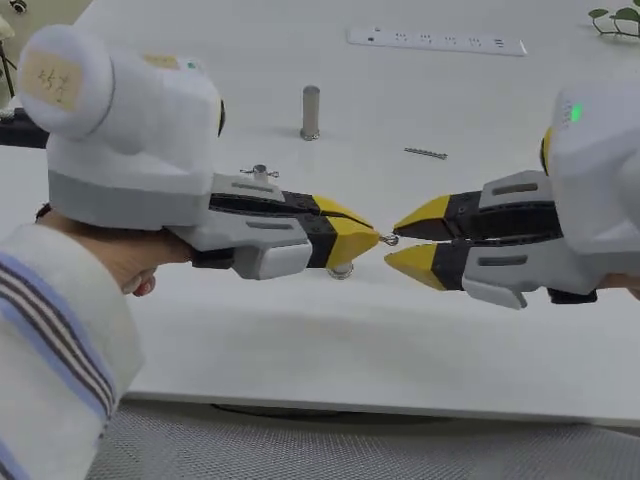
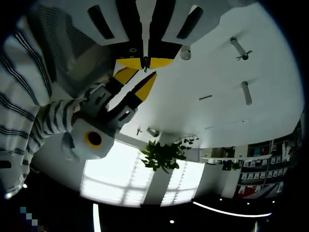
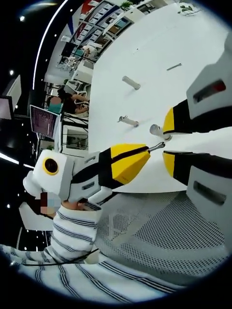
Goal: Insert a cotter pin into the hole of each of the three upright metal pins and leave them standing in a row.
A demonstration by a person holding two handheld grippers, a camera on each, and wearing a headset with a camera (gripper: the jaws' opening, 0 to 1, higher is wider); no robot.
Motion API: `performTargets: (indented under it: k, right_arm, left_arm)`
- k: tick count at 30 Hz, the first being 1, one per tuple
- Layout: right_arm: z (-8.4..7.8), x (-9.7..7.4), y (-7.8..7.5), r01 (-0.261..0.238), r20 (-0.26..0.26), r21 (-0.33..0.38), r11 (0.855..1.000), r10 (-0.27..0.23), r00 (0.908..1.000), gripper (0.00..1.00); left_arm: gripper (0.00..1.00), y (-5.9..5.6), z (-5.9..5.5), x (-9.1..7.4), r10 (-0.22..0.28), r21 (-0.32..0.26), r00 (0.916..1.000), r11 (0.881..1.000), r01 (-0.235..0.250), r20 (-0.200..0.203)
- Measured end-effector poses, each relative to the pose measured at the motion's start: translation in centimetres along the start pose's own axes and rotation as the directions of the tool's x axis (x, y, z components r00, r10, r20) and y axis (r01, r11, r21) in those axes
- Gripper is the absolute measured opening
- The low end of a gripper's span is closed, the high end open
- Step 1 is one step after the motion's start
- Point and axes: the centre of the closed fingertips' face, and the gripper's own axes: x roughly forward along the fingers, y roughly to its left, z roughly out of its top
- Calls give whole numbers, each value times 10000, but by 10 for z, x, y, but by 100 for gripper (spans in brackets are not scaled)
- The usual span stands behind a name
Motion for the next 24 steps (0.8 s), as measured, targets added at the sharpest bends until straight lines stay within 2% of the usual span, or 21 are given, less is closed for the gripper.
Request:
performTargets:
  k: [5, 8, 13, 14, 16, 21, 24]
  right_arm:
    - [2, -1, 2, -120, 149, 235, 9997, 116, 9998, 8]
    - [1, -1, 3, -181, 113, 185, 9997, 179, 9998, 8]
    - [2, -3, 5, -331, 121, 115, 9994, 329, 9994, 4]
    - [2, -3, 6, -355, 120, 91, 9993, 354, 9993, 3]
    - [2, -4, 7, -435, 97, 25, 9991, 434, 9990, 2]
    - [0, -4, 11, -706, -29, -108, 9974, 706, 9975, 0]
    - [-1, -4, 15, -853, -87, -185, 9962, 852, 9963, 0]
  left_arm:
    - [0, -6, 0, 4, -196, 367, 9998, 9991, 199, -94]
    - [0, -4, -2, 4, -286, 437, 9994, 9986, 295, -197]
    - [0, -4, -4, 3, -345, 882, 9987, 9954, 378, -388]
    - [0, 1, -5, 1, -364, 876, 9986, 9954, 397, -393]
    - [0, 2, -5, 1, -398, 1054, 9982, 9934, 443, -450]
    - [0, -2, -8, 2, -556, 1747, 9952, 9822, 691, -809]
    - [0, -7, -12, 3, -622, 2295, 9911, 9693, 880, -1173]
